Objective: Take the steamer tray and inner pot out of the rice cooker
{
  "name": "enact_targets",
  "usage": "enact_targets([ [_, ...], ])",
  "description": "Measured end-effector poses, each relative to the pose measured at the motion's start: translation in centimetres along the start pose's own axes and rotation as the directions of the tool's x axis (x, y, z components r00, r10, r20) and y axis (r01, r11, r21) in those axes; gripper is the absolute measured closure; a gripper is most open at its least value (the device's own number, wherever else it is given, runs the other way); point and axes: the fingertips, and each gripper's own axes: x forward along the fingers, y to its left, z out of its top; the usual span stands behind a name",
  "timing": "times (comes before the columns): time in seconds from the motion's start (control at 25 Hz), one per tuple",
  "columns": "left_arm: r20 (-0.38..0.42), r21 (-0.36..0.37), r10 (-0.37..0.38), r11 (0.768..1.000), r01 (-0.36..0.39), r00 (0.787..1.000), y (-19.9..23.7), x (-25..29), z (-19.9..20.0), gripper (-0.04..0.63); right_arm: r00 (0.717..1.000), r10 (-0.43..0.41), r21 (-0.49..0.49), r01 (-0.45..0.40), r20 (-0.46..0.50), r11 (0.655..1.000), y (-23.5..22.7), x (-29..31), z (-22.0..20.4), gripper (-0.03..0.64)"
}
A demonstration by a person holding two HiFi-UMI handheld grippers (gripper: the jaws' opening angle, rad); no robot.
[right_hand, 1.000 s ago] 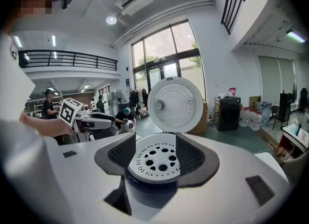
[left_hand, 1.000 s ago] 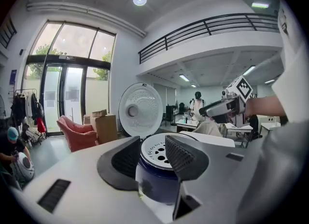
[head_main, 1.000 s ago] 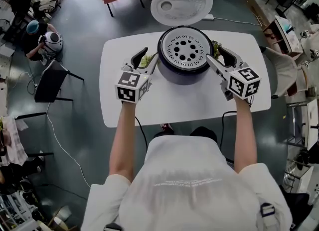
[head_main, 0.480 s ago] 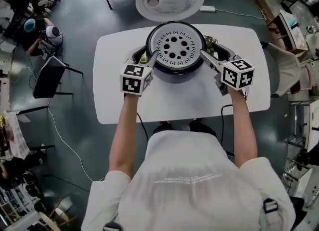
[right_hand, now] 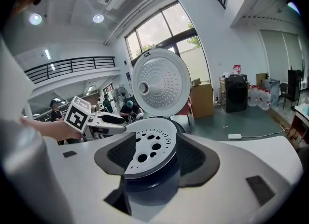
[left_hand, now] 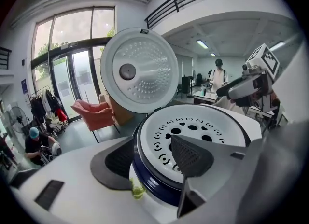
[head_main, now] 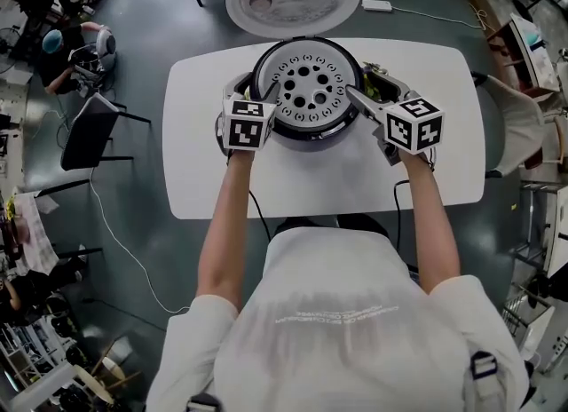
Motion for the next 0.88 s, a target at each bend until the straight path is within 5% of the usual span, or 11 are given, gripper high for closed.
enact_targets([
  [0.36,-0.104,0.075,0.037,0.997,-0.029,0.994,1.0,2.1,-2.1,0.31,1.0,0.004,0.027,-0.003,-0.014,1.0,-0.6,2.0,0.0,0.356],
  [0.88,-0.082,0.062,0.001,0.998,0.005,0.997,1.1,1.4,-1.7,0.453,1.0,-0.007,0.012,0.008,-0.024,1.0,-0.2,2.7,-0.3,0.353],
])
